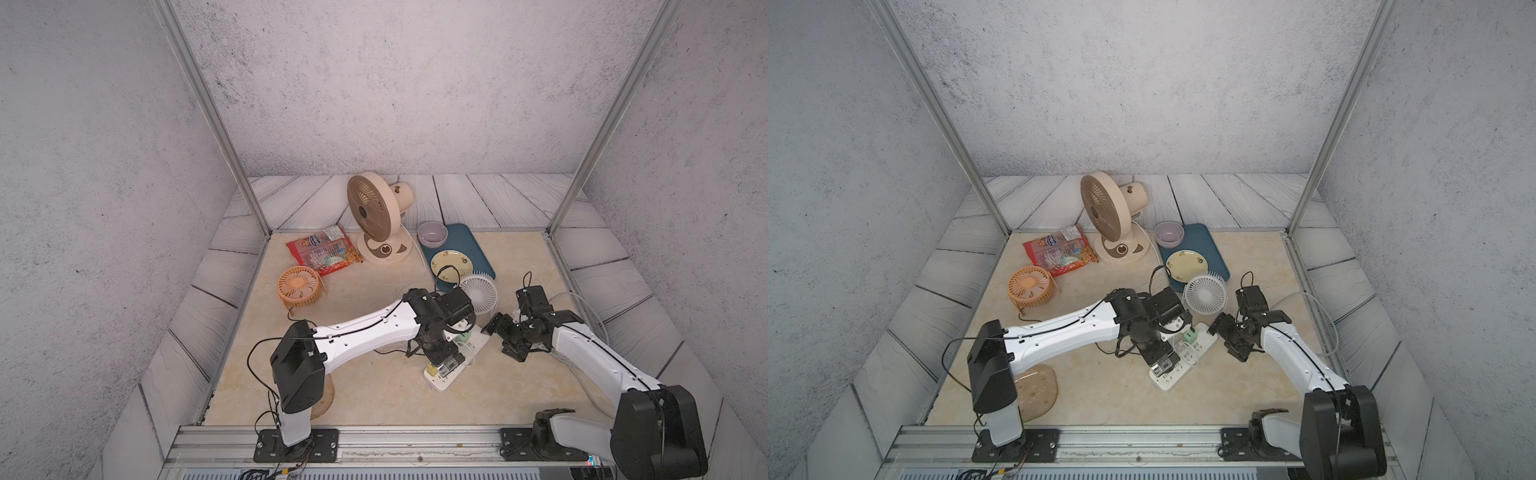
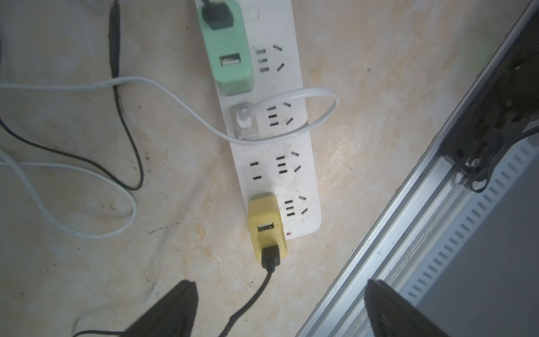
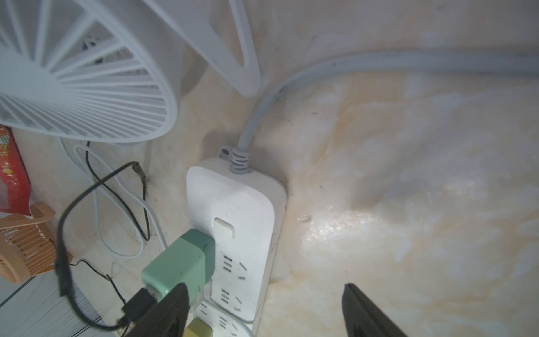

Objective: Unplug the desk fan from the power strip
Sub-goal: Remove the plug from the socket.

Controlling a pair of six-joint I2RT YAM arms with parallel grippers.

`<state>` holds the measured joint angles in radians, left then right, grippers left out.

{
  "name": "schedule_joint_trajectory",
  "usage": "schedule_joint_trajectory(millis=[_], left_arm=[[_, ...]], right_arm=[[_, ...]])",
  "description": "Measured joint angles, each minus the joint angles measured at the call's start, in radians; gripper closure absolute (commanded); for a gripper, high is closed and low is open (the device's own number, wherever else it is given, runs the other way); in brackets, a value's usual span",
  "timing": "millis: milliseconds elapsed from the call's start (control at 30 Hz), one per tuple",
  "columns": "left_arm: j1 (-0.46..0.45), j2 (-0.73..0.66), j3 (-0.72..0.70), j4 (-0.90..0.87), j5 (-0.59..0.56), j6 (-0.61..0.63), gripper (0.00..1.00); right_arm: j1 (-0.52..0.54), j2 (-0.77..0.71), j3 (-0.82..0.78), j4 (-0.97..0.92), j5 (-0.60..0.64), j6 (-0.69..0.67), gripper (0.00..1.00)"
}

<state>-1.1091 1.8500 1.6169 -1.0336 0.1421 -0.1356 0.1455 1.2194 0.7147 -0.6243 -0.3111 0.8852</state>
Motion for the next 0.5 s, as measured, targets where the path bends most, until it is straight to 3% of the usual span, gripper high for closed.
schedule_joint_trajectory(millis=[167,300,500], left_arm=[[0.000,0.063,-0.001,-0.024,-0.032,-0.002,0.05],[0.000,0.066,-0.006,-0.007,-0.053,-0.006,0.22],[0.000,0.069,-0.010,0.027,-0.060,-0.015,0.29]], right_arm=[[-0.001,0.009,-0.033,0.064,0.005,0.045,0.34],[-0.001,0.037,-0.049,0.110,0.002,0.059,0.34],[-0.001,0.083,-0.054,0.173,-0.027,0.069,0.33]])
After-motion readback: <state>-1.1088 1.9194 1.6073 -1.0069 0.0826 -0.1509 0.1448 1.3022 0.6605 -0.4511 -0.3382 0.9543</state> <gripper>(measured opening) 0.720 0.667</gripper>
